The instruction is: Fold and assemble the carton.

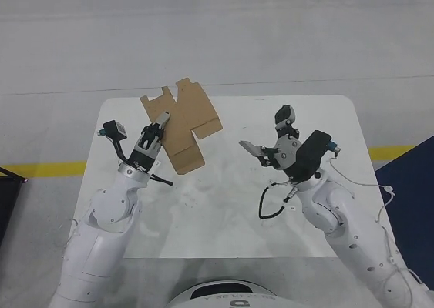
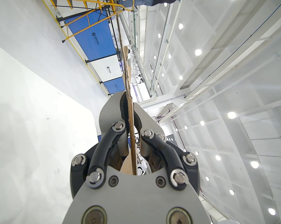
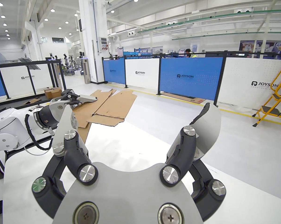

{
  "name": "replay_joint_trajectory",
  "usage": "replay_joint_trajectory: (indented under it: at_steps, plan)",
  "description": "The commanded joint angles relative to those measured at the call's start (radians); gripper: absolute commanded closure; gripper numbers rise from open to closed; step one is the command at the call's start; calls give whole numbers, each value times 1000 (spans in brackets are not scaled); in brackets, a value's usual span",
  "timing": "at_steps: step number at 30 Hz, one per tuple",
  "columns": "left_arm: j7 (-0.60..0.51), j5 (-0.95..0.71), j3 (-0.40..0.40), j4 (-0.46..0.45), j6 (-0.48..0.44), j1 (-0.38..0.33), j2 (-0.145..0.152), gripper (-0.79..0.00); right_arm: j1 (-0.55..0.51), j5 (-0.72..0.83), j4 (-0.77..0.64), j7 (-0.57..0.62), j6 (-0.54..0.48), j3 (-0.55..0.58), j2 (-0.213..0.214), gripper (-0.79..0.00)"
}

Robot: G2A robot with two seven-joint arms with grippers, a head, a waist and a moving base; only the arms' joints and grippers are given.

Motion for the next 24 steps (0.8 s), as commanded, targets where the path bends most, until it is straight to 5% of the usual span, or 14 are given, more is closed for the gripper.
replay_joint_trajectory:
  at_steps: [1,3,4,6,9,10,13,16,24]
  plan:
    - [3,0,0,-2,-2,0,0,0,-11,444,46,112,-23,-36,-14,-785]
    - [12,15,-2,-2,-10,-1,-1,0,-8,727,60,216,-4,-58,-26,-711]
    - [16,27,0,-2,-22,-1,-2,0,13,864,74,290,34,-55,-30,-560]
    - [11,36,4,-3,-41,-3,-3,0,30,969,86,370,68,-64,-35,-394]
    - [-8,76,15,-6,-74,-7,-3,0,51,1112,106,414,94,-71,-46,-419]
    - [-15,98,18,-6,-84,-9,-3,0,58,1181,115,412,91,-73,-52,-563]
    - [-13,126,28,-8,-91,-12,-5,0,79,1285,129,441,75,-84,-64,-523]
    - [-2,120,34,-8,-83,-12,-8,0,91,1367,133,474,54,-96,-73,-388]
    - [-5,135,56,-6,-69,-19,-13,0,94,1433,129,522,0,-120,-91,-348]
